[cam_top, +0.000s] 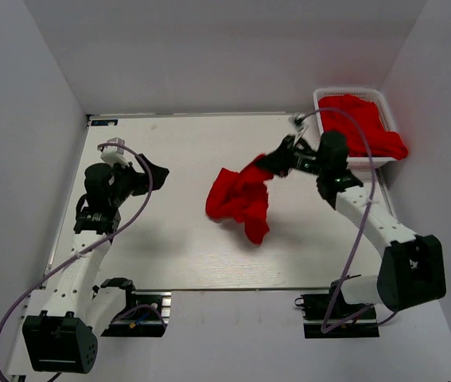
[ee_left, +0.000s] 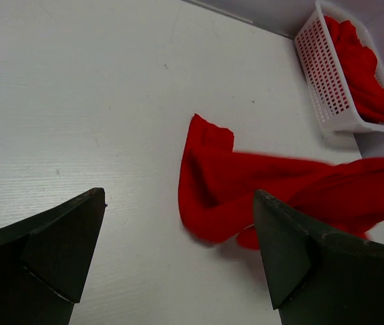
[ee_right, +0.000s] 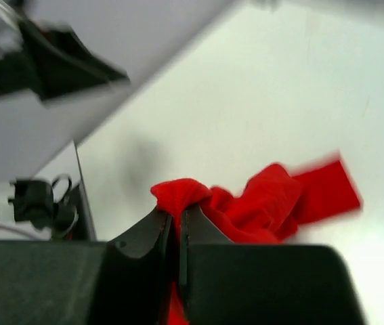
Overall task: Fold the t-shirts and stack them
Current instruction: Move the tshirt to the center of the board, then flatten out the tshirt
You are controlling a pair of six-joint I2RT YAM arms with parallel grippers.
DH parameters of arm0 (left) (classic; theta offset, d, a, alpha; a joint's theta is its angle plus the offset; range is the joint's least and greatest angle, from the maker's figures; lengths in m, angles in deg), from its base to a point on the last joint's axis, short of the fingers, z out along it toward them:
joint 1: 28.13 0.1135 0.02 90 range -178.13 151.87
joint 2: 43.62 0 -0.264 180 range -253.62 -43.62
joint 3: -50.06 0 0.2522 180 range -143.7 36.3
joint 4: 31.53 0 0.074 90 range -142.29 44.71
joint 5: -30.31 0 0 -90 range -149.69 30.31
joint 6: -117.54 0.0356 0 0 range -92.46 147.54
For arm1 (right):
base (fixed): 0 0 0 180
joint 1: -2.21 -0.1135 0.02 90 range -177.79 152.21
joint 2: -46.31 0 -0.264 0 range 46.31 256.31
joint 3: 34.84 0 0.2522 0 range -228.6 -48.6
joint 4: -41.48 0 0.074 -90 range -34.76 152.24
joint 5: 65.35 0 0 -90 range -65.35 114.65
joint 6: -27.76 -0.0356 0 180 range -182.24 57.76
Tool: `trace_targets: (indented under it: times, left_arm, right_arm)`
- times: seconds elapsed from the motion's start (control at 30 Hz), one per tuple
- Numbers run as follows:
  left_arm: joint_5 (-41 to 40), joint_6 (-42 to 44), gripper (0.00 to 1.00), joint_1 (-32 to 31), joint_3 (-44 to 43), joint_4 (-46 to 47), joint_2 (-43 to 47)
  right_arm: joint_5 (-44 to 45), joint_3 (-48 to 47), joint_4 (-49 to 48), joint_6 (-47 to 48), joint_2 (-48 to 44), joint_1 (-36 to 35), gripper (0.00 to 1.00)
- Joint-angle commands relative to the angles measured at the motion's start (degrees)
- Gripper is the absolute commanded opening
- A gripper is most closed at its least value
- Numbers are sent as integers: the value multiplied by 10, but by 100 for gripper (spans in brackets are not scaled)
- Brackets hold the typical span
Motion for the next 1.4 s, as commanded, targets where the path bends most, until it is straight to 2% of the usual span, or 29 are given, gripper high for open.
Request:
trace_targets:
  times: [0.0, 0.1, 0.13, 0.17, 0.3, 0.4, 0.47, 0.6, 0.9, 1.1, 1.27, 1.3, 1.37]
  left_arm:
    - [30, -13, 100, 2, 5, 3, -10]
    - [54, -8, 100, -3, 5, 3, -37]
    - [60, -8, 100, -3, 5, 3, -54]
    - [60, 0, 100, -3, -2, 3, -63]
    - [92, 14, 100, -3, -15, 12, -113]
    - [110, 28, 100, -16, -15, 38, -148]
    - [110, 36, 100, -27, -30, 46, -191]
    - [85, 82, 100, -70, -119, 17, -283]
    - [7, 109, 98, -148, -296, -46, -484]
    - [-25, 109, 92, -192, -341, -52, -570]
    - [-31, 97, 78, -216, -368, -57, -611]
    - [-31, 97, 66, -223, -375, -57, -616]
    - [-37, 97, 53, -229, -375, -62, -622]
  right_arm:
    - [36, 84, -22, 25, 33, -28, 10]
    - [74, 87, 62, 73, 45, -42, 47]
    - [99, 87, 71, 83, 40, -43, 84]
    - [121, 86, 87, 87, 37, -46, 90]
    - [168, 85, 110, 104, -21, -44, 90]
    - [242, 75, 159, 108, -47, -45, 90]
    - [330, 53, 239, 102, -51, -45, 90]
    - [429, 52, 347, 93, -77, -44, 90]
    - [369, 155, 479, 117, -194, -76, 90]
    - [294, 220, 425, 86, -195, -117, 90]
    - [306, 248, 375, 74, -162, -154, 90]
    - [311, 249, 353, 70, -156, -158, 90]
    - [324, 250, 343, 69, -144, -177, 90]
